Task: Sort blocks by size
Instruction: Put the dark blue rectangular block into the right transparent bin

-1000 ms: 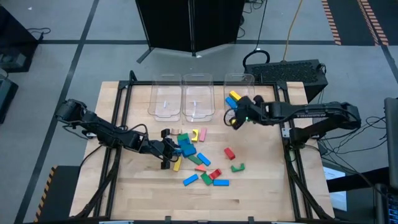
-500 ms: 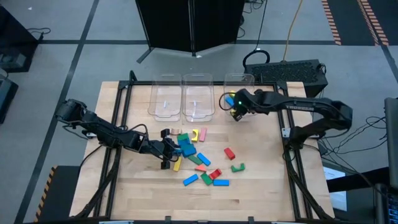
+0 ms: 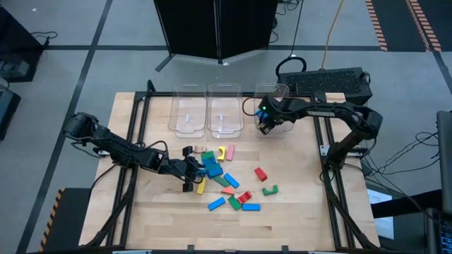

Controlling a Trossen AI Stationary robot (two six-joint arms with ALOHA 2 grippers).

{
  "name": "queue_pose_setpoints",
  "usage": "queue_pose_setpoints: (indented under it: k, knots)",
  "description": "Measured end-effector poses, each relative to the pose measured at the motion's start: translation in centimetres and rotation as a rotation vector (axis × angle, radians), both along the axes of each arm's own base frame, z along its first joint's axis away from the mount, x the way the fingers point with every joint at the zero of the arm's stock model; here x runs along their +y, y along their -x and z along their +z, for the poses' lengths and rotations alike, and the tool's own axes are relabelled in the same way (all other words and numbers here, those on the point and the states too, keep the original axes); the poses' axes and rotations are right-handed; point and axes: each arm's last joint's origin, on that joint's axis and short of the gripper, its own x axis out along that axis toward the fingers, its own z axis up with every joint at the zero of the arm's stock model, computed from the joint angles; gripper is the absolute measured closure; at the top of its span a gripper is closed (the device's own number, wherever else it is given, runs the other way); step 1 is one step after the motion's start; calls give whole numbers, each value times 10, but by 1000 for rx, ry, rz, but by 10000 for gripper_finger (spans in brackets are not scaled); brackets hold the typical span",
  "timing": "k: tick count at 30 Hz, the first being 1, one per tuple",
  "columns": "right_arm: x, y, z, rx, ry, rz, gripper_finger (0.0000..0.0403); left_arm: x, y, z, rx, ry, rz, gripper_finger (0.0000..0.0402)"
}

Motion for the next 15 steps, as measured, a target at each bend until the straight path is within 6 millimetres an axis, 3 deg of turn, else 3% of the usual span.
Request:
queue_pose_setpoints:
  k: [7,15]
  knots:
    - [-14,-5,-13,-57,-53,29,278,0,0,0,-2,-8,9,278]
    - [-17,-6,-9,-71,0,40,278,1,0,0,-3,-11,13,278]
